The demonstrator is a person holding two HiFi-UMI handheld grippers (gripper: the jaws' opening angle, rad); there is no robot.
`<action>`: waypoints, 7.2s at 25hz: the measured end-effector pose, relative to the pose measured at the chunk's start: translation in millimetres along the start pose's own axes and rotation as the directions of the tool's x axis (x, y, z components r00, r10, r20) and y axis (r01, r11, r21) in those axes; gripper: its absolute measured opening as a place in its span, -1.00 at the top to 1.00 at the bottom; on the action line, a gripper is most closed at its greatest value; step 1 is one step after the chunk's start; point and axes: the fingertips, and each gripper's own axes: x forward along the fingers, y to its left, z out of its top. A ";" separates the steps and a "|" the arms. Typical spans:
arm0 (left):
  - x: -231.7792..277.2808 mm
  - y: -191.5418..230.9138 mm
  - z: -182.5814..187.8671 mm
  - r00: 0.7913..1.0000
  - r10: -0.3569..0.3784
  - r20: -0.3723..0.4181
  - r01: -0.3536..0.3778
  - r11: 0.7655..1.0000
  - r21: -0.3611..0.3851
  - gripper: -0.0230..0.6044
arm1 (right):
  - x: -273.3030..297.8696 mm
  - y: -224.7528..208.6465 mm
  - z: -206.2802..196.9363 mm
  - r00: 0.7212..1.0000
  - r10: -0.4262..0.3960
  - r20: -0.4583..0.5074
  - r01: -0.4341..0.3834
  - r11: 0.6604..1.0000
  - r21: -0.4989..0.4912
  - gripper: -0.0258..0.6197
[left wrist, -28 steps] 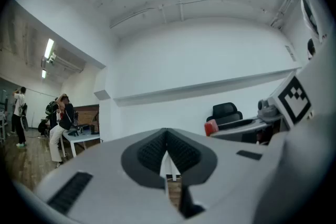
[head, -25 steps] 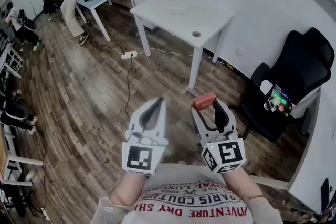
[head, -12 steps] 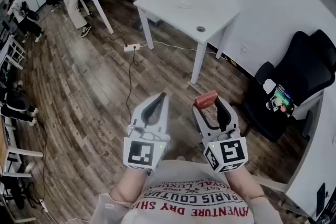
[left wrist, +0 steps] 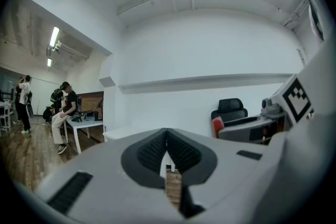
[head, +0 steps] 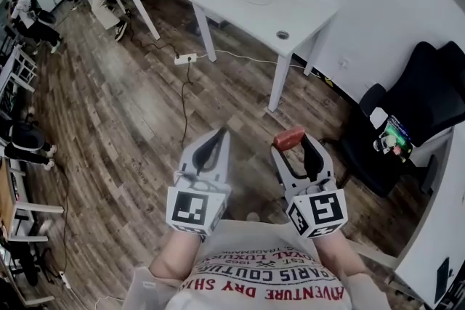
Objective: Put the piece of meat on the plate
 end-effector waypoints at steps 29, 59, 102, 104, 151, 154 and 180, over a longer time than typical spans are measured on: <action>167.4 405.6 -20.4 1.000 -0.011 0.000 0.011 0.994 -0.113 0.91 | 399.7 83.8 45.8 0.995 -0.082 -0.055 0.083 0.996 0.021 0.06; 570.1 506.2 8.2 0.998 -0.064 -0.018 0.062 0.992 -0.114 0.91 | 717.3 -197.2 107.1 0.992 -0.109 -0.063 0.119 0.977 0.177 0.06; 960.9 425.6 -148.4 0.544 -0.755 -0.366 0.739 0.638 -0.216 0.91 | 870.7 -451.4 -92.4 0.550 -0.488 -0.678 0.751 0.643 0.147 0.06; 959.0 423.2 -160.7 0.523 -0.759 -0.388 0.749 0.626 -0.215 0.91 | 870.1 -451.5 -107.8 0.529 -0.476 -0.703 0.755 0.642 0.133 0.06; 925.0 402.7 -147.1 0.506 -0.776 -0.377 0.780 0.598 -0.185 0.91 | 839.8 -462.8 -67.3 0.535 -0.635 -0.557 0.802 0.589 0.099 0.88; 910.2 395.4 -128.8 0.524 -0.776 -0.352 0.776 0.605 -0.178 0.91 | 828.0 -455.6 -45.7 0.566 -0.654 -0.502 0.792 0.600 0.111 0.88; 864.0 397.7 35.7 0.715 -0.699 -0.008 0.697 0.714 -0.057 0.91 | 779.2 -392.1 138.2 0.735 -0.678 -0.025 0.678 0.735 0.024 0.89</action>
